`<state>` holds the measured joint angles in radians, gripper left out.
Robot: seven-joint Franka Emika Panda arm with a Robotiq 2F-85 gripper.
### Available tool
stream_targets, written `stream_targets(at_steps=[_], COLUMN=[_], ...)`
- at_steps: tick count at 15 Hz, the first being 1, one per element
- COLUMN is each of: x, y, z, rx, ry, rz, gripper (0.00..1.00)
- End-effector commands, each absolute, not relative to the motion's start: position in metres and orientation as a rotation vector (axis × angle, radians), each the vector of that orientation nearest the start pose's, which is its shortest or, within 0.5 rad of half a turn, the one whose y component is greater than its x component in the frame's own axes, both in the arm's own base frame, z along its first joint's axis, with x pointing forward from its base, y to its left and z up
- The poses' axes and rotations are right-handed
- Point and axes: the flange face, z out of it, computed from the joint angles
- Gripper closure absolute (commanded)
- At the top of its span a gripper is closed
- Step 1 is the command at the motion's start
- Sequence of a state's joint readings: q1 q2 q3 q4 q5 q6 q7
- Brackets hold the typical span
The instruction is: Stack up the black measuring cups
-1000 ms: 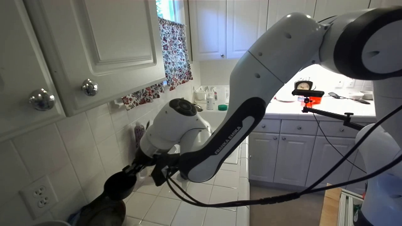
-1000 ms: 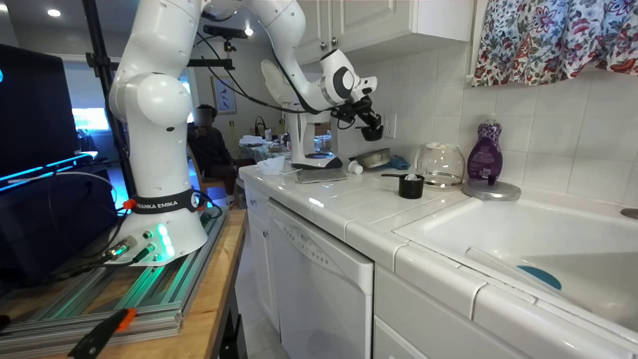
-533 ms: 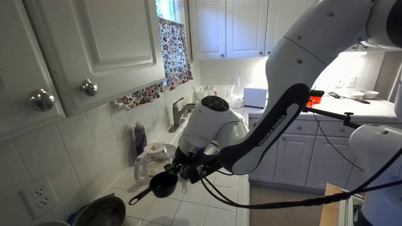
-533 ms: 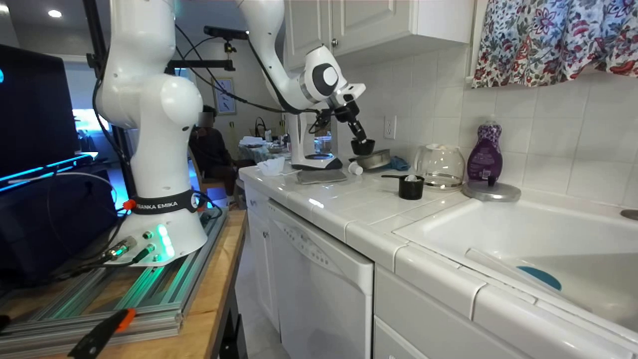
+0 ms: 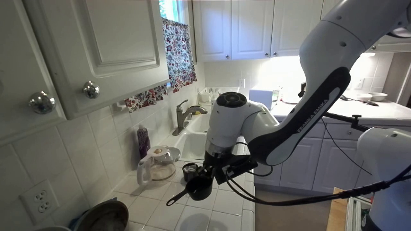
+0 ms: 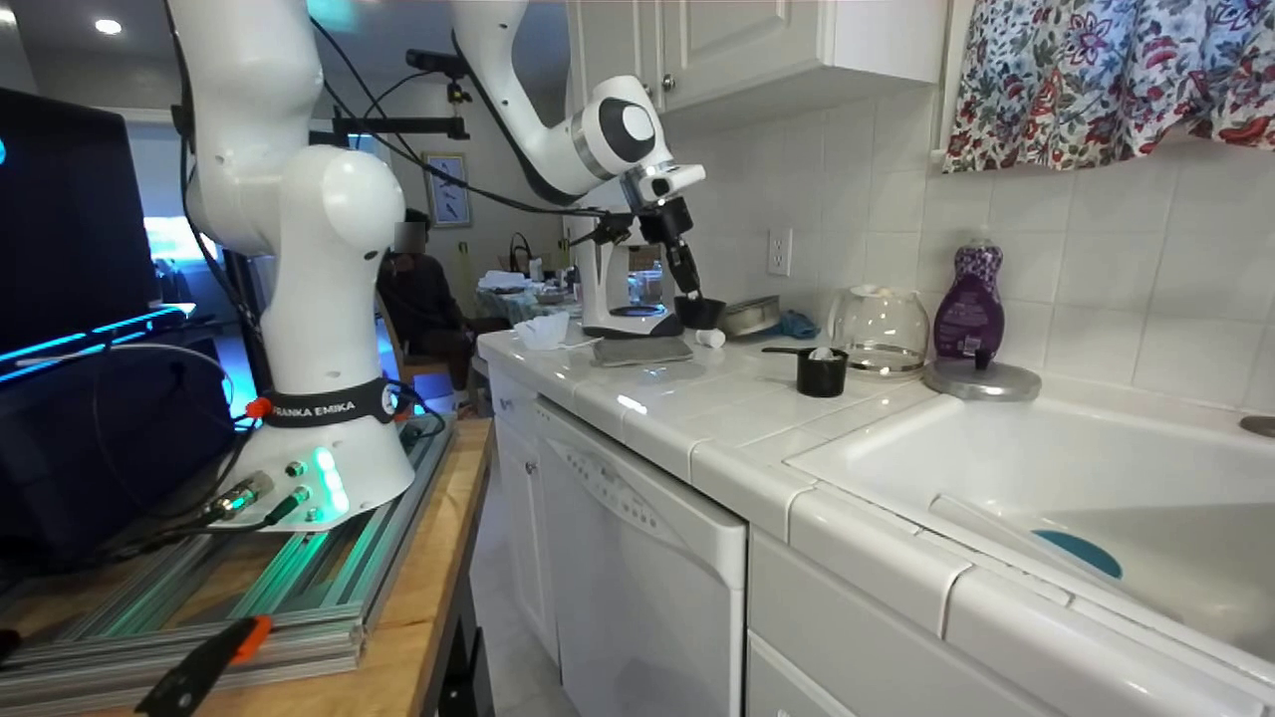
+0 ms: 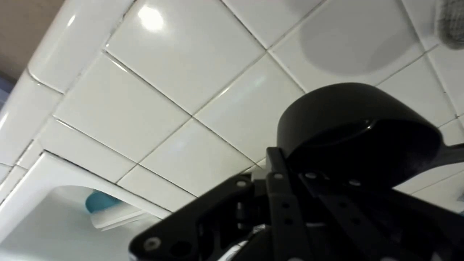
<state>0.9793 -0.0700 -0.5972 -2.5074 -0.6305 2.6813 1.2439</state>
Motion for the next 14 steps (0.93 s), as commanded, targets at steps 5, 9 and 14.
stream_targets(at_steps=[5, 9, 14], x=[0.423, 0.419, 0.427], y=[0.155, 0.145, 0.144], z=[0.306, 0.292, 0.271], rx=[-3.08, -3.092, -3.037], ry=[0.748, 0.809, 0.839], rz=[-0.704, -0.787, -0.855], gripper=[0.99, 0.99, 0.99])
